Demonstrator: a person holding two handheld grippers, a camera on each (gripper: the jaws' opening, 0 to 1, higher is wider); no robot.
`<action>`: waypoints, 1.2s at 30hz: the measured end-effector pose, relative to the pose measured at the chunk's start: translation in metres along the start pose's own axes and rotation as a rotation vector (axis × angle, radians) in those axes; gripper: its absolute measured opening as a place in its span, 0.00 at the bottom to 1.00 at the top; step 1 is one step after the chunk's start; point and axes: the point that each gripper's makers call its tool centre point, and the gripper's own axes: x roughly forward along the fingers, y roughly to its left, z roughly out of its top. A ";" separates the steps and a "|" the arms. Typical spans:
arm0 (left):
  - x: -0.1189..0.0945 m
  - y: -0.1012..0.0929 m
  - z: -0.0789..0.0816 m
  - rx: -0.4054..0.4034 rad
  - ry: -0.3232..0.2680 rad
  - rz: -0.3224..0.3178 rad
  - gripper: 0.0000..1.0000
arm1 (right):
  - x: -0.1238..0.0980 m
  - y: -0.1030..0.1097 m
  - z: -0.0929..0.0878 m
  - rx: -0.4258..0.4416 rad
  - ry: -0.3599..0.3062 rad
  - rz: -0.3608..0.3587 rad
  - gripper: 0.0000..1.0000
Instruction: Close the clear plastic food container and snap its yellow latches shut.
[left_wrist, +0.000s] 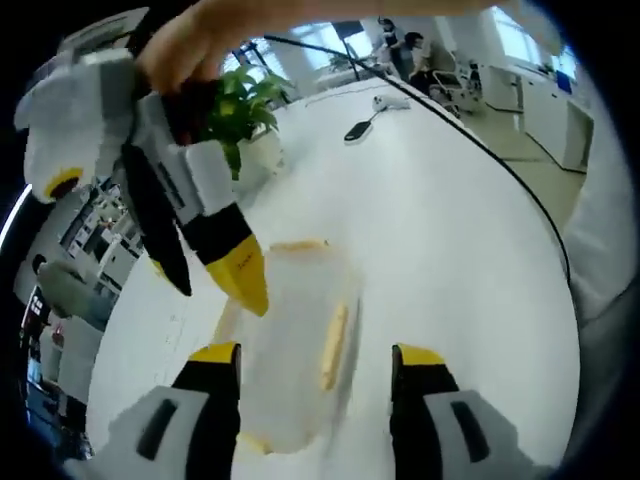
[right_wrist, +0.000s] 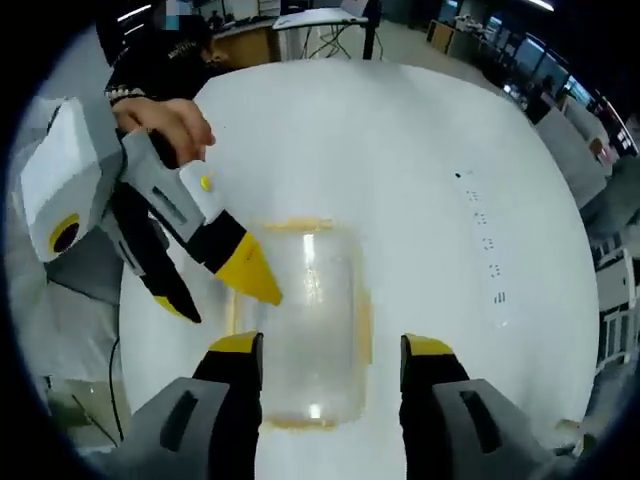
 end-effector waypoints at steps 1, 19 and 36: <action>-0.004 0.006 0.004 -0.016 -0.019 0.019 0.68 | -0.005 -0.003 -0.001 0.002 -0.010 -0.008 0.48; -0.023 0.044 -0.026 -0.314 -0.082 0.150 0.94 | -0.020 0.007 -0.059 0.191 -0.188 -0.179 0.61; 0.003 0.024 -0.071 -0.506 -0.007 0.122 0.85 | 0.042 0.020 -0.091 0.337 -0.264 -0.239 0.71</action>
